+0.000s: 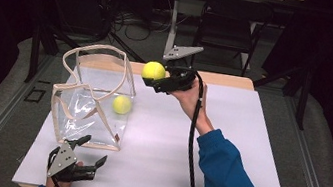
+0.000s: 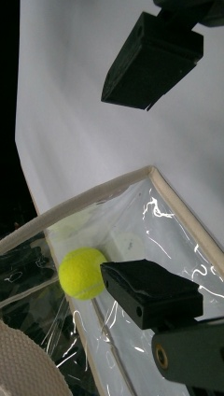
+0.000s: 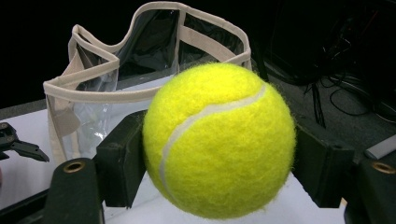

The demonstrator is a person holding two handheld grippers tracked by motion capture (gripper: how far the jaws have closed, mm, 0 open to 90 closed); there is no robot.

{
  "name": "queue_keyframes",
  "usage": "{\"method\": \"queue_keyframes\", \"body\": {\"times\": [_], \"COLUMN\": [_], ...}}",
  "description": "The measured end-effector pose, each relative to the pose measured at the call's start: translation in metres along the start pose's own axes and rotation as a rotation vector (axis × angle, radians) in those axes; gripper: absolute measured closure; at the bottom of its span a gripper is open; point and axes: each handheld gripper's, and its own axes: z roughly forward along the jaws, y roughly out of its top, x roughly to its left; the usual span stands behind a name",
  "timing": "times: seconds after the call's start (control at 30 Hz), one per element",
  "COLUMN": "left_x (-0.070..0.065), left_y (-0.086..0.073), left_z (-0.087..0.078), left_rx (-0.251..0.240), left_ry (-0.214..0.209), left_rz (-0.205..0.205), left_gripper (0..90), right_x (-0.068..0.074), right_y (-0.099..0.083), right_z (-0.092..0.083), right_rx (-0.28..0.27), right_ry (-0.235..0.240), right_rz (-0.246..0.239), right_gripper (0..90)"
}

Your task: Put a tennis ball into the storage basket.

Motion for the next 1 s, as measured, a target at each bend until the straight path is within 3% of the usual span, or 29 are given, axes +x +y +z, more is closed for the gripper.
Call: {"method": "queue_keyframes", "body": {"times": [1.0], "left_x": [0.000], "left_y": [0.000], "left_z": [-0.001], "left_rx": [-0.001], "left_ry": [0.002], "left_rz": [0.000], "left_gripper": [15.7], "right_x": [0.006], "right_y": [0.015], "right_z": [0.007], "right_rx": [-0.013], "right_ry": [0.010], "right_rz": [-0.018], "right_gripper": [26.4]}}
